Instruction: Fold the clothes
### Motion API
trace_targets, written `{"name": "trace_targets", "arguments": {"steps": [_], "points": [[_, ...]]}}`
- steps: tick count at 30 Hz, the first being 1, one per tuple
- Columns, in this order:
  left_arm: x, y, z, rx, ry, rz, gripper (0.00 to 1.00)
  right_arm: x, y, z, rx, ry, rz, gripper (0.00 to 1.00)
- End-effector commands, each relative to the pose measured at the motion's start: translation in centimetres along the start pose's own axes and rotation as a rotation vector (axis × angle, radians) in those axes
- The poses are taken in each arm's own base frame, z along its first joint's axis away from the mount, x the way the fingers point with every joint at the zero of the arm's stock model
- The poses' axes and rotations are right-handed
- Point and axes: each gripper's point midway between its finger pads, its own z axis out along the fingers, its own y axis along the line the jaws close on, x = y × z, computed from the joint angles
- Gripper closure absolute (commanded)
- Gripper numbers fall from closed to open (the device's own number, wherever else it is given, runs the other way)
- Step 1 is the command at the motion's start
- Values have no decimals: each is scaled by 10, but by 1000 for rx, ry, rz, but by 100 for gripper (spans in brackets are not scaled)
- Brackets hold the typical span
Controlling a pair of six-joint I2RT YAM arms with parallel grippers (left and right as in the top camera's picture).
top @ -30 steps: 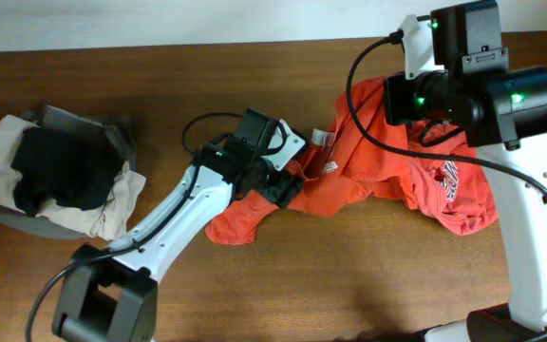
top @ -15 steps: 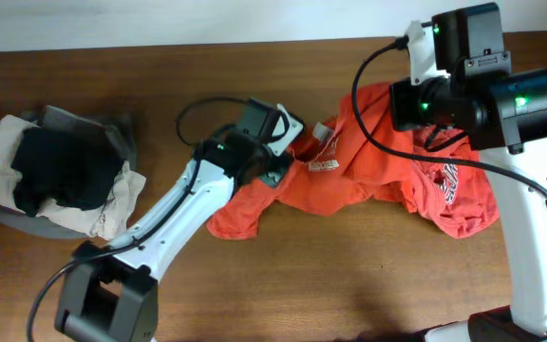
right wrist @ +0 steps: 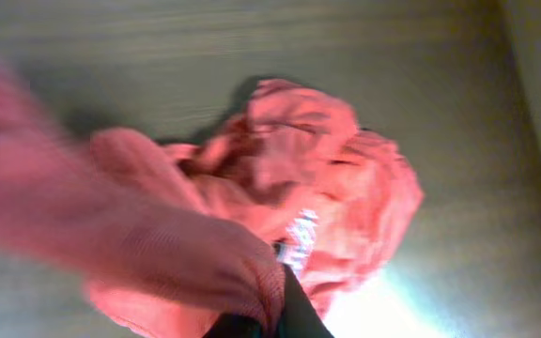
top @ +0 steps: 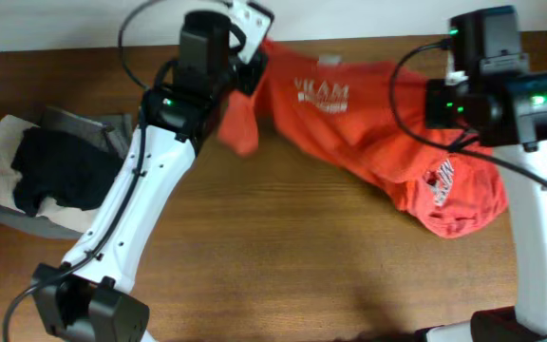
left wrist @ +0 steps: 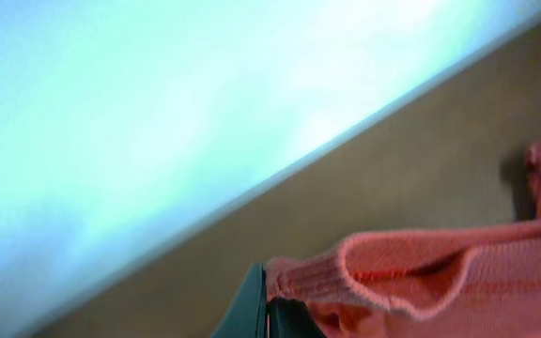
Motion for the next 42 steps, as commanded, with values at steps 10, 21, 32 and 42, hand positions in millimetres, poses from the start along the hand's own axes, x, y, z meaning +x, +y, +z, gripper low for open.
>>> {"name": "trace_targets", "arguments": {"steps": [10,21,32,42], "points": [[-131,30,-62,-51,-384,57,100,5,-12,-102,-216,-175,48,96],[-28,74,-15,-123,-20,59,98,81,121,-96,-584,142,-295,96],[-5,107,-20,-255,74,46,58,180,237,-68,-672,378,-683,83],[14,84,-18,-203,166,56,42,109,178,-21,-358,218,-369,14]]}}
